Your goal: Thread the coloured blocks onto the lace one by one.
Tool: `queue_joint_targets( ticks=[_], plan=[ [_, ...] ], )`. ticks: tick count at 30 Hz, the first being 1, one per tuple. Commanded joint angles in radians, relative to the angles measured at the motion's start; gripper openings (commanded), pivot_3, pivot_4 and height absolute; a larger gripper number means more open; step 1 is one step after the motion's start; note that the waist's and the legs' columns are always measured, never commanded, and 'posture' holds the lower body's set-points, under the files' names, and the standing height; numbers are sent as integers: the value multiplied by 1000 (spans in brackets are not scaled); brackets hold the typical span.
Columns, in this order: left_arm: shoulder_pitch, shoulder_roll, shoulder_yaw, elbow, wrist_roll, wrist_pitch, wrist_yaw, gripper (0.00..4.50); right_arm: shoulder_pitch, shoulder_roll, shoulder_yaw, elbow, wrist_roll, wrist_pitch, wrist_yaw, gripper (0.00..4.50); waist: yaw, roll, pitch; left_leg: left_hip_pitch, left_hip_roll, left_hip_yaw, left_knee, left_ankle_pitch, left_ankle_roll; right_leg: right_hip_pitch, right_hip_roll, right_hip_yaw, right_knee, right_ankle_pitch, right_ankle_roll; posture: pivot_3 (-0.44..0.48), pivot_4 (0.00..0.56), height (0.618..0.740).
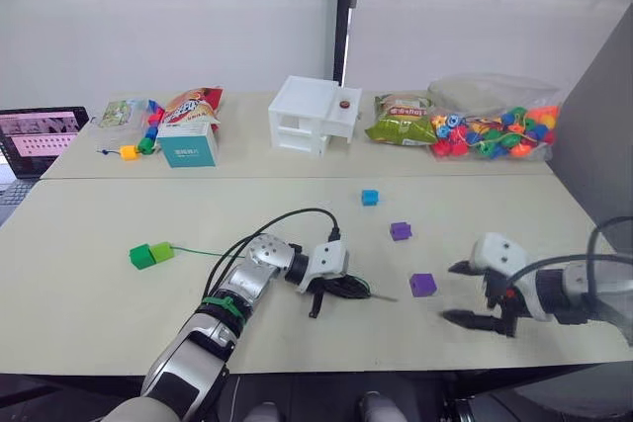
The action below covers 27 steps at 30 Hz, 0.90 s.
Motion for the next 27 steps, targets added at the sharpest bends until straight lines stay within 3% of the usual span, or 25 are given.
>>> queue_joint_targets(
  ticks=[1, 7, 12, 15, 22, 27],
  plan=[
    [8, 3, 3, -29, 14, 3, 21, 0, -117, 21, 108, 101, -145, -183, 70, 4479, -1, 0, 0, 0, 0, 0, 0, 0, 0, 0, 0, 0, 0, 0, 0, 0, 150, 740],
    [25, 17, 6, -67, 22, 13, 45, 0, -292, 115, 231, 270, -280, -303, 127, 4479, 1, 0, 0, -1, 0, 0, 0, 0, -1, -2, 0, 0, 1, 0, 0, 0, 150, 740],
    [31, 22, 12, -85, 32, 8, 81, 0, -349, 171, 269, 327, -317, -324, 174, 4479, 4, 0, 0, -2, 0, 0, 0, 0, -1, -4, 0, 0, 2, 0, 0, 0, 150, 740],
    [33, 19, 6, -95, 35, -2, 93, 0, -354, 191, 276, 331, -316, -294, 200, 3701, 9, 0, 0, -2, 0, 0, 0, 0, -1, -4, 0, 0, 2, 0, 0, 0, 150, 740],
    [45, -21, -10, -127, 40, -12, 125, 0, -348, 241, 232, 290, -272, -162, 193, 1295, 12, 0, 0, -2, 0, 0, 0, 0, -1, -4, 0, 0, 2, 0, 0, 0, 150, 740],
    [33, -51, -5, -129, 44, -22, 151, 0, -326, 243, 220, 244, -271, -78, 182, 1183, 18, 0, 0, -3, 0, 0, 0, 0, -1, -4, 0, 0, 2, 0, 0, 0, 150, 740]
  ],
)
